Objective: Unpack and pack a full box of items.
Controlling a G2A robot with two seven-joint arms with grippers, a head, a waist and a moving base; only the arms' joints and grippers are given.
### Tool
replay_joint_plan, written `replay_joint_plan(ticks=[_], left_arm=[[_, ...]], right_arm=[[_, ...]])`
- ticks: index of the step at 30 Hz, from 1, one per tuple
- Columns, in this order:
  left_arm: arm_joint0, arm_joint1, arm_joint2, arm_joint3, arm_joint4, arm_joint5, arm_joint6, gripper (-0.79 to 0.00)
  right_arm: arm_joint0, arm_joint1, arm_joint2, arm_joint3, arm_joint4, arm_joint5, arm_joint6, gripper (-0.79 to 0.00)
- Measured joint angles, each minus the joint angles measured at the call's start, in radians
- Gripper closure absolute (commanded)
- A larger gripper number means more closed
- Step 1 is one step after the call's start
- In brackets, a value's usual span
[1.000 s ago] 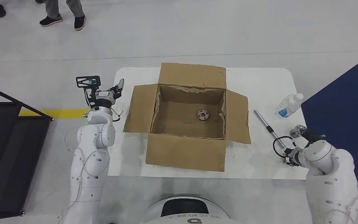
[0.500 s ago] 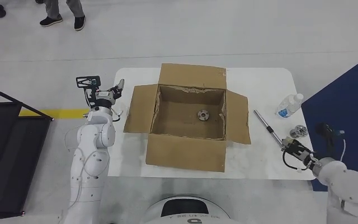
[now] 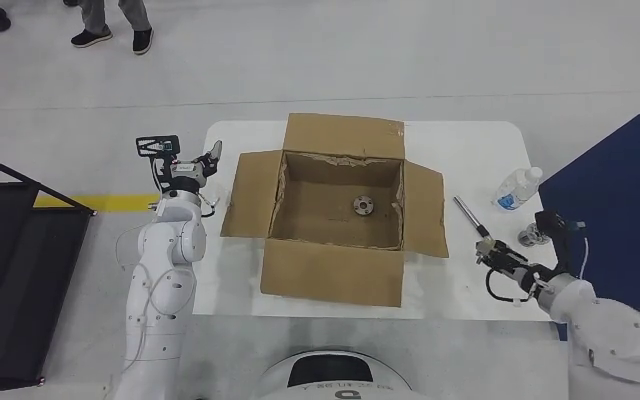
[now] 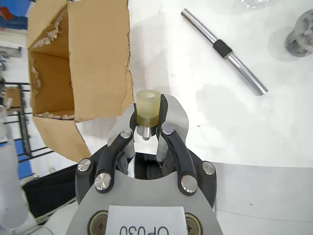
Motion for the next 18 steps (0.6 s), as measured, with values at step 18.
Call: replay_joint_plan(ticks=[18], left_arm=[[0.0, 0.0, 0.0, 0.0, 0.0, 0.0, 0.0, -0.785]], right_arm=[[0.856, -0.011, -1.0, 0.212, -0.589, 0.051, 0.301, 0.0]])
